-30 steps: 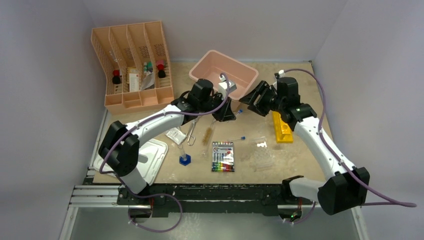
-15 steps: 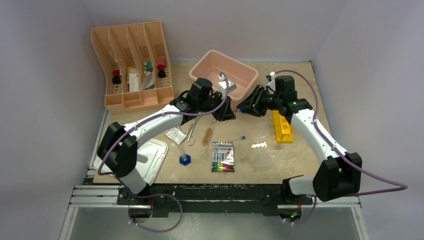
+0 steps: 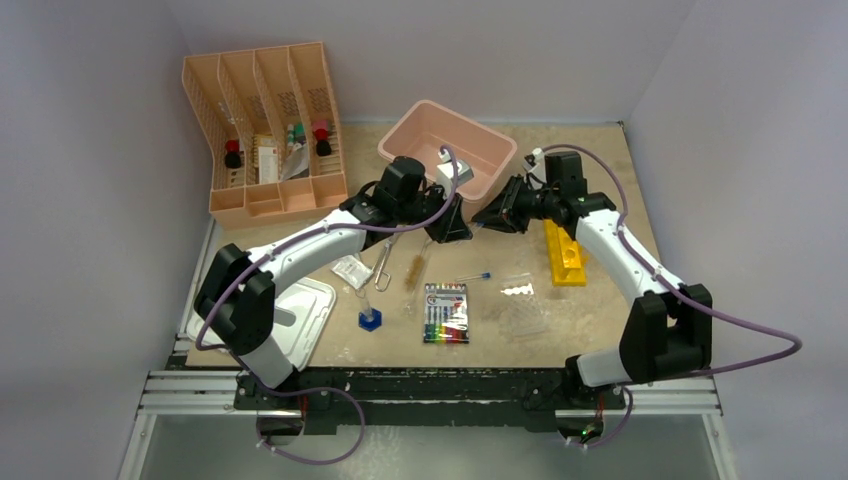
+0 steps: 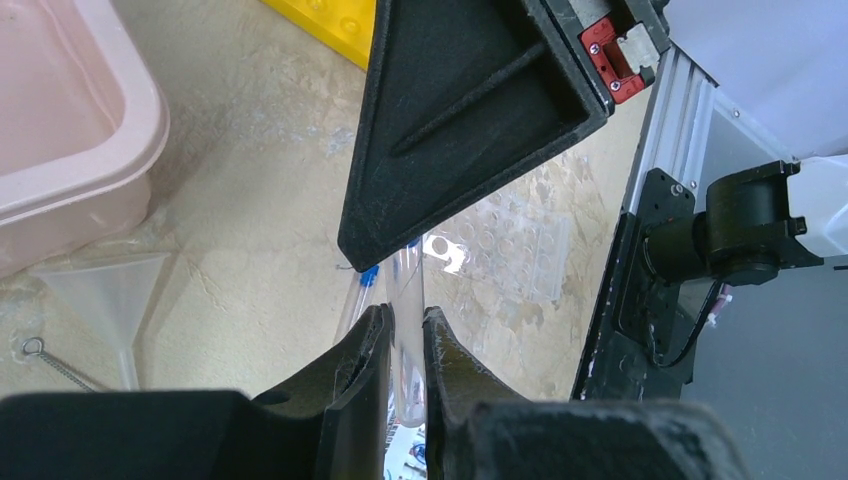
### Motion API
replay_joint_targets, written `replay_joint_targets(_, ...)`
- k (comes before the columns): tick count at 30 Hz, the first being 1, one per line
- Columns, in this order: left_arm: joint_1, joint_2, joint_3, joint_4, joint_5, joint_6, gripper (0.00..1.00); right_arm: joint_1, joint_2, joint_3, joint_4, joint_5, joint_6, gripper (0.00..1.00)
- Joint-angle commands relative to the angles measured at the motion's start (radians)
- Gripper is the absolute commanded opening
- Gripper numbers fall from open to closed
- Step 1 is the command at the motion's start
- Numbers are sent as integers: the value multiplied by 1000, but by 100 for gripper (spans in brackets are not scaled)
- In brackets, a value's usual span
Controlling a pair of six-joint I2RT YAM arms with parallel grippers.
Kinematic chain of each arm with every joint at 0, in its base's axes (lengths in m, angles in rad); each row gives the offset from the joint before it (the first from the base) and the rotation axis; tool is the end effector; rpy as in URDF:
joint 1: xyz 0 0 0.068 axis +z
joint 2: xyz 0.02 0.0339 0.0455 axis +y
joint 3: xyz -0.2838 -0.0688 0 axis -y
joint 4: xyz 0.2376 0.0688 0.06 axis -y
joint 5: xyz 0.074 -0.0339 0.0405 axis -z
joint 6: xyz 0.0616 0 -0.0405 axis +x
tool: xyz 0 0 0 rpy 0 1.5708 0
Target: Organize the chemistry lab equipment
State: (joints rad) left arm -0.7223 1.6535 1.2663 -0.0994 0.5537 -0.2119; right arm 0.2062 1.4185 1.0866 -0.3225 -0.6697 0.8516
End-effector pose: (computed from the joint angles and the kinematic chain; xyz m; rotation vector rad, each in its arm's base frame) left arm 0.2771 -0.2873 0.3031 0.8976 1.9849 -1.1271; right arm 0.3036 0.1026 0.2989 0.3632 2.3593 1.2923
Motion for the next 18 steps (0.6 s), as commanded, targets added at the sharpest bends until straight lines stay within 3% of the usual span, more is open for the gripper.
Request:
replay_joint_targets(1, 2, -38, 47, 33, 19, 34, 5, -9, -21, 55, 25, -28, -10, 17)
replay_joint_targets(4, 8, -41, 62, 5, -22, 20, 33, -21, -58, 47, 32, 34, -30, 16)
replay_joint_targets(7, 34, -59, 59, -5, -72, -13, 56, -22, -135, 48, -33, 264, -191, 17)
replay_joint_targets(11, 87, -107, 0, 60, -116, -81, 61, -18, -275, -56, -19, 617, -374, 19)
replay_joint_targets(18, 126, -133, -18, 46, -221, -144, 62, 84, -413, -195, -13, 895, -449, 18)
